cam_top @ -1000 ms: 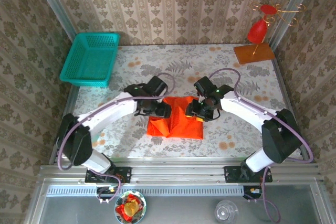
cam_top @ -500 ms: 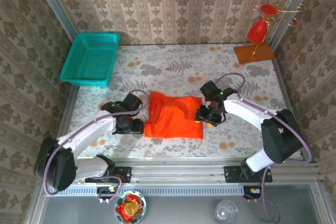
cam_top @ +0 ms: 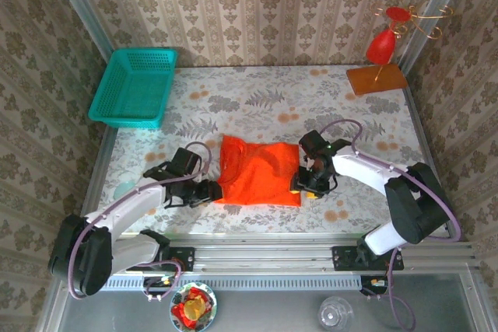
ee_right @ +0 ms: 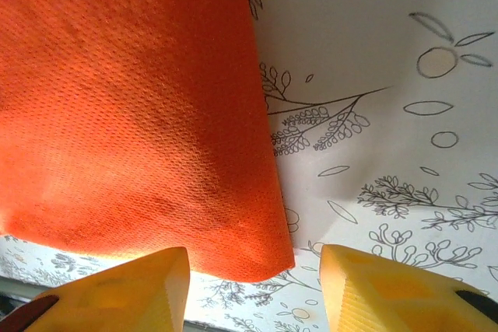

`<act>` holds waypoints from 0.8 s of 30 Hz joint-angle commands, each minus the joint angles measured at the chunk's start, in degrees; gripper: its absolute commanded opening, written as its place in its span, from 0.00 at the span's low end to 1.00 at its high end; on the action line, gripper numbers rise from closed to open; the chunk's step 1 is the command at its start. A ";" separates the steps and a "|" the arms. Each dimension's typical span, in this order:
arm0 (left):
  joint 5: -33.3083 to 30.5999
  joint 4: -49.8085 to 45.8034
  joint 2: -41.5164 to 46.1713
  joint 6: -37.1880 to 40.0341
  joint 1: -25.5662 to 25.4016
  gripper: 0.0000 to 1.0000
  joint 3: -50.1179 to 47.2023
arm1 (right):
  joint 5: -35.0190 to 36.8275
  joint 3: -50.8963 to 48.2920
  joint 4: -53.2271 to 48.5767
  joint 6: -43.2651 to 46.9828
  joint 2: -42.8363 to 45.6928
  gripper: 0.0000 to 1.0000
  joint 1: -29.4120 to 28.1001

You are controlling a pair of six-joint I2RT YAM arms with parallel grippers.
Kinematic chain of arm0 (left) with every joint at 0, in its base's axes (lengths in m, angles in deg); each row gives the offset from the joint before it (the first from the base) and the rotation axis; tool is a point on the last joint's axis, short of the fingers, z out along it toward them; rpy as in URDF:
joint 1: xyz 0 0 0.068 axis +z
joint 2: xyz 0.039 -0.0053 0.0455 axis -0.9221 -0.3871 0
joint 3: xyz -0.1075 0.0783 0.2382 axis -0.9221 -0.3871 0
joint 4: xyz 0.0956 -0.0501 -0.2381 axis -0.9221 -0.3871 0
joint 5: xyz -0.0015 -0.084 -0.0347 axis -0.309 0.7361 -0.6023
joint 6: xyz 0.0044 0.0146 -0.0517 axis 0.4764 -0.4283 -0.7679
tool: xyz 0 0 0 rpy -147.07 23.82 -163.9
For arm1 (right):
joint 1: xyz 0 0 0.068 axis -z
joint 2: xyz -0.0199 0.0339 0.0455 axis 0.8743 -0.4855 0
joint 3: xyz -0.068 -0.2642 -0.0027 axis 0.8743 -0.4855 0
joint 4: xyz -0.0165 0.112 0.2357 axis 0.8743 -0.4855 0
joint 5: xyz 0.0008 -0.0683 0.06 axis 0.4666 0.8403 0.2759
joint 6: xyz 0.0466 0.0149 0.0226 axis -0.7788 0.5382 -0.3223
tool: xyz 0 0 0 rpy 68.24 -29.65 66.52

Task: Fold the inside-out t-shirt

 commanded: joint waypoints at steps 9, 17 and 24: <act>4.22 8.03 -1.81 -3.07 0.65 0.20 -0.42 | -2.31 1.81 2.16 1.35 -6.75 0.35 -3.97; 5.40 7.19 -1.93 -2.21 0.87 0.04 2.16 | 1.72 4.15 -2.57 1.26 -4.87 0.08 -4.71; 4.95 6.43 -0.72 -1.54 0.85 0.00 6.45 | 3.59 0.35 -1.77 -0.59 0.93 0.00 -3.55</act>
